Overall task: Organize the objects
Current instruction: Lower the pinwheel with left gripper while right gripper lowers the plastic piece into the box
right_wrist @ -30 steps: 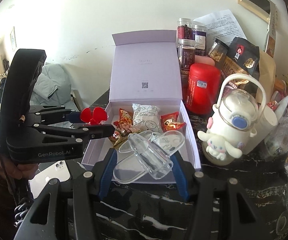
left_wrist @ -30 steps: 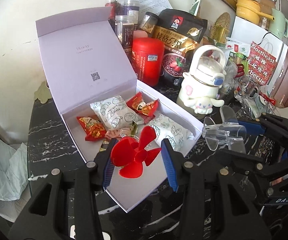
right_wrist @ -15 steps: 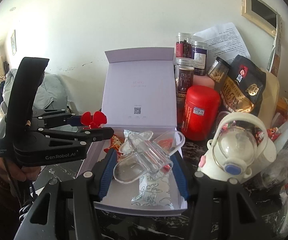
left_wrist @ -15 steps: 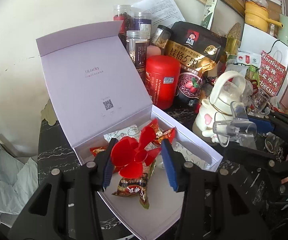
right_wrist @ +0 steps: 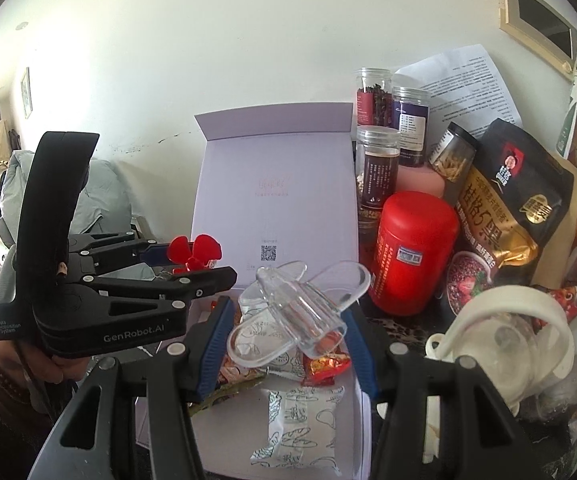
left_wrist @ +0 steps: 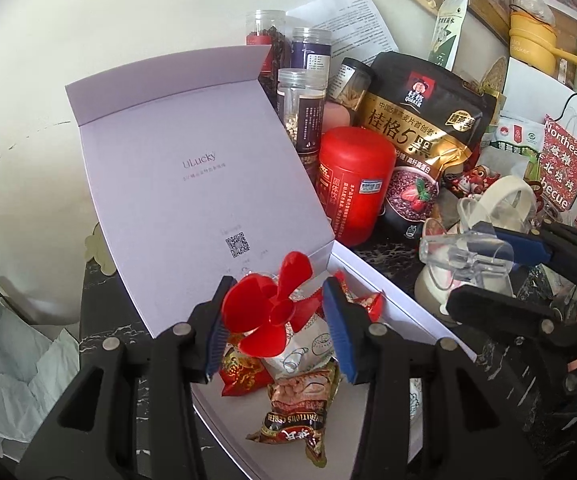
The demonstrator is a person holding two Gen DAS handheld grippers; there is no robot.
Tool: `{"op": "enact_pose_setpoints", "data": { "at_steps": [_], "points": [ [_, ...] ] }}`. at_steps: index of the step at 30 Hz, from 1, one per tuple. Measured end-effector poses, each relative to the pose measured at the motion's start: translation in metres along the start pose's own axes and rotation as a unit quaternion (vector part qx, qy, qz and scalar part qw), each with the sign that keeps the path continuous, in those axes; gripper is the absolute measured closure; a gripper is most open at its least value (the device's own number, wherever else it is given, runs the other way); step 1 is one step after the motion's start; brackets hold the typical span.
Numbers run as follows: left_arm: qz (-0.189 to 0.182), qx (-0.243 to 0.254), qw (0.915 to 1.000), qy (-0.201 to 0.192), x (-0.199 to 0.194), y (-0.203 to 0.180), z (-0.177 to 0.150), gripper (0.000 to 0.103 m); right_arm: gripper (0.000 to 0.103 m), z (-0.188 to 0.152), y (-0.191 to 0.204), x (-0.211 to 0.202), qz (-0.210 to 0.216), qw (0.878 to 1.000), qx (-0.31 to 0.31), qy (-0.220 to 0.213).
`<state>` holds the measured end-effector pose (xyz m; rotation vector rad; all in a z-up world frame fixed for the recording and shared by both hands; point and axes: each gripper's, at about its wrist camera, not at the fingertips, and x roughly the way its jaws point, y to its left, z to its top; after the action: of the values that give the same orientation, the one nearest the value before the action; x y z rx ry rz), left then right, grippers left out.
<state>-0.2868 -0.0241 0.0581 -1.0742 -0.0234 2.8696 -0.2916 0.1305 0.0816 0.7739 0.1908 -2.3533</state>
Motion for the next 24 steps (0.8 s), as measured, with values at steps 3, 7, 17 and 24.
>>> {"op": "enact_pose_setpoints", "data": {
  "at_steps": [3,7,17,24],
  "points": [
    [-0.007,-0.004,0.9999,0.011,0.013,0.005,-0.001,0.061,0.048,0.005,-0.003,0.015,0.003,1.0,-0.001,0.002],
    [-0.014,-0.015,0.9993,0.031,0.031,0.015,-0.007,0.061,0.048,0.002,-0.009,0.034,0.026,1.0,0.004,-0.003],
    [-0.005,-0.028,0.9979,0.057,0.057,0.025,-0.019,0.061,0.048,-0.018,-0.021,0.078,0.04,0.997,0.024,0.056],
    [-0.005,-0.026,0.9963,0.082,0.074,0.02,-0.025,0.061,0.048,-0.024,-0.021,0.089,0.041,0.996,0.022,0.07]
  ]
}}
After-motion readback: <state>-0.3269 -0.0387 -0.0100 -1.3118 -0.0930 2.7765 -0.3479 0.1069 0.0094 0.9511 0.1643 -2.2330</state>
